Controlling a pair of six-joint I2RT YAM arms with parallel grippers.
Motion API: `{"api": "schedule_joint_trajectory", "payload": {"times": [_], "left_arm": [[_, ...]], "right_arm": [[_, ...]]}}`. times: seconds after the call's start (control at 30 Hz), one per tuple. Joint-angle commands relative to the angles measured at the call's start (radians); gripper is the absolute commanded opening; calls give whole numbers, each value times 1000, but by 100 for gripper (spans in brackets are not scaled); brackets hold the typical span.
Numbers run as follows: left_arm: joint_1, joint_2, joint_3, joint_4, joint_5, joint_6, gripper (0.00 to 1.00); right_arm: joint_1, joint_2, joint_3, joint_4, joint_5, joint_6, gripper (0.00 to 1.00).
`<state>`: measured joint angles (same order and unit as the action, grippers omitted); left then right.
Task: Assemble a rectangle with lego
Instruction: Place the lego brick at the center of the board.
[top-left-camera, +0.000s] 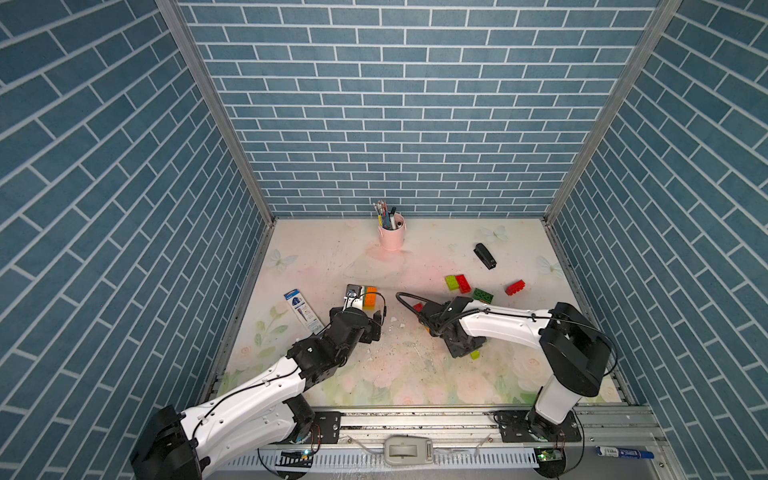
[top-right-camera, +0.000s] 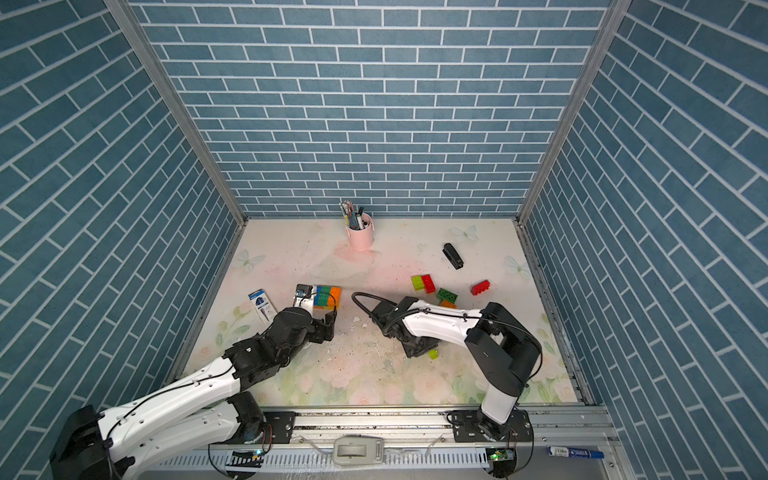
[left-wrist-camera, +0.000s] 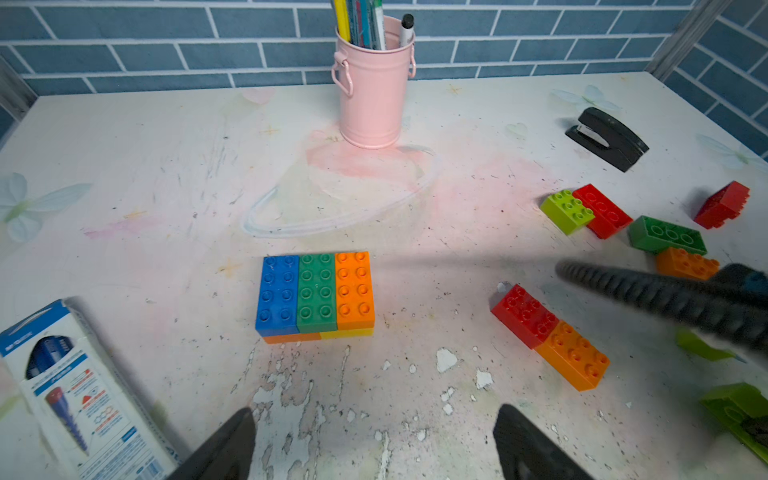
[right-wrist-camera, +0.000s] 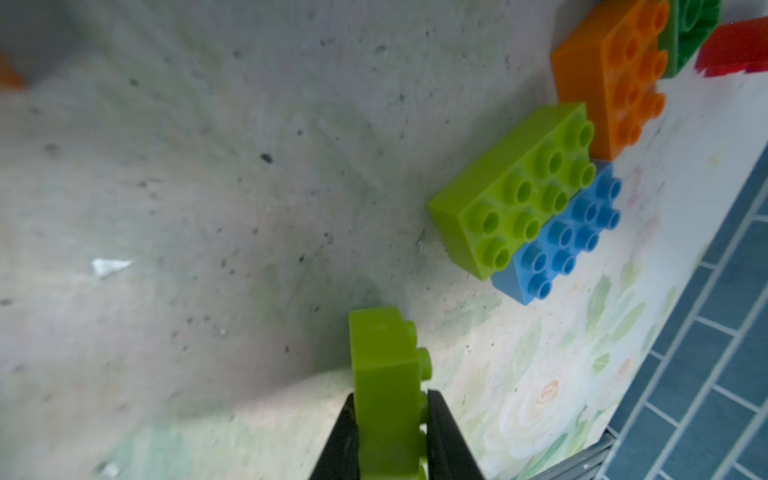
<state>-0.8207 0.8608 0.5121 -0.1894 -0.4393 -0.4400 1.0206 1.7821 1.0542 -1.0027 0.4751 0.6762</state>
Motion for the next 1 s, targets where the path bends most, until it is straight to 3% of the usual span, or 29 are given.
{"api": "schedule_joint_trajectory", "payload": {"times": [0.0,0.13,0.33,0.47,0.63,0.73,0.97], "left_arm": [[6,-62,6,-92,-85,-35,91],[10,-143,-7,-135,-129,-30,90],[11,-162,-13,-157,-118,-27,90],[11,-168,-18,-150,-98,-31,90],[11,-180,-17,-147,-95,-17,90],[11,-173,-12,-147,-92,-7,90],[2,-50,11,-95,20,23,91]], "right_arm": [[51,58,11,-53,112,104,24],[122,122,41,-68,101,152,25],[183,176,92,-83,63,191,37],[201,165,129,-90,33,172,43],[203,50,158,-71,-44,141,49],[140,-78,112,-61,-109,169,50],[-135,-384,-177,231,-470,184,56]]}}
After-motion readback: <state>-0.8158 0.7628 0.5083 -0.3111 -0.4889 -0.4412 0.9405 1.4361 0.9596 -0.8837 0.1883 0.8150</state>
